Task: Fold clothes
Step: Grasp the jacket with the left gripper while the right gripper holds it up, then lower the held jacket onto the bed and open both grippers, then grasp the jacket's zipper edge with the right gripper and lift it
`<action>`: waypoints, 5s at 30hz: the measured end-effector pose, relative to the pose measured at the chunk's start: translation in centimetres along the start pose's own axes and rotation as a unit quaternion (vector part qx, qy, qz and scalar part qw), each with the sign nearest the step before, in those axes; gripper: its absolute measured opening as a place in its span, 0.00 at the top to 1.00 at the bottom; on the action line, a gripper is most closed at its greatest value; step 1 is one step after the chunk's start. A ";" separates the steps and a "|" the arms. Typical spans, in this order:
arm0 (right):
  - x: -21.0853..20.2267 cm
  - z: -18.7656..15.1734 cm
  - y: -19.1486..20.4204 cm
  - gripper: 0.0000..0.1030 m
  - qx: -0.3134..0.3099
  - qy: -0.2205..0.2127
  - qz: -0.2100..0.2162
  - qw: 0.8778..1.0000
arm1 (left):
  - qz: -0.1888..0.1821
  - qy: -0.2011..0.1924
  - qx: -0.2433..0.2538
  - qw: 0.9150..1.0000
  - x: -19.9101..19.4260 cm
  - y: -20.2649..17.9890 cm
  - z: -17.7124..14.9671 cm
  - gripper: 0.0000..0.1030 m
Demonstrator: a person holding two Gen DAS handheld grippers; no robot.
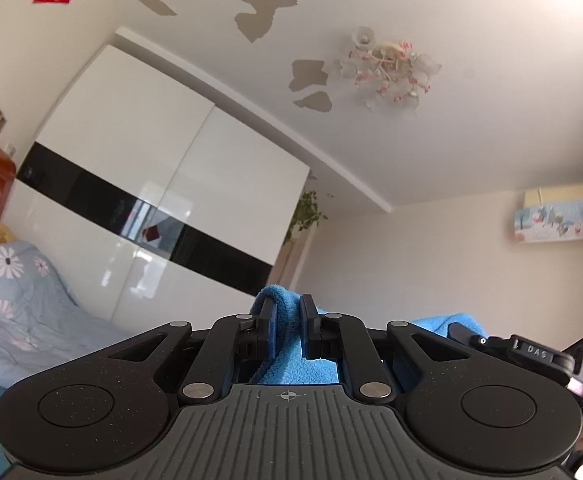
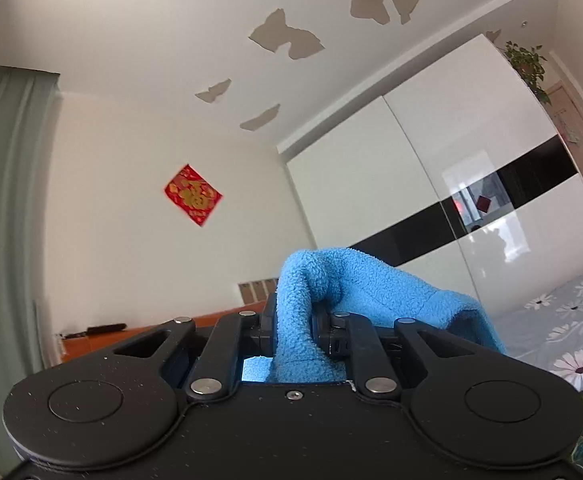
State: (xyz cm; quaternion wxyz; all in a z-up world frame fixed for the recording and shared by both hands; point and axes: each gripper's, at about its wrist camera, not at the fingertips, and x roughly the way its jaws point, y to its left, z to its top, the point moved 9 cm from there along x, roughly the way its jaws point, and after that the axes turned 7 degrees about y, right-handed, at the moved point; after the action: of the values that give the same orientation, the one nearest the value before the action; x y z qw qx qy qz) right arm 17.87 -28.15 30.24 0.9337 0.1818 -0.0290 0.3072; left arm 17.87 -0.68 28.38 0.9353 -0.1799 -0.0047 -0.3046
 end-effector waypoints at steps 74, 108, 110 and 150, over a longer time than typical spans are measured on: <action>16.8 -38.4 -17.7 0.37 0.047 0.425 -0.187 0.885 | 0.313 0.304 -0.157 0.886 1.1 27.9 -28.3 0.10; 15.5 -39.5 -12.7 0.75 -0.020 0.417 -0.249 0.874 | 0.382 0.260 -0.205 0.863 -9.3 28.0 -27.8 0.02; 17.0 -39.2 -12.0 0.73 0.002 0.403 -0.226 0.887 | 0.393 0.261 -0.214 0.855 -9.4 29.1 -28.6 0.02; 44.6 -33.5 -11.2 0.92 -0.185 0.373 -0.083 0.906 | 0.294 0.134 -0.170 0.931 -5.7 30.3 -26.4 0.77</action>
State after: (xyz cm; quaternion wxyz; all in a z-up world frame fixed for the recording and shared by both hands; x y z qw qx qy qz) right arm 58.62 0.59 2.78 0.9154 -0.1198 0.2799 0.2633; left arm 27.91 16.30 -7.08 0.9302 -0.2874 0.2259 -0.0334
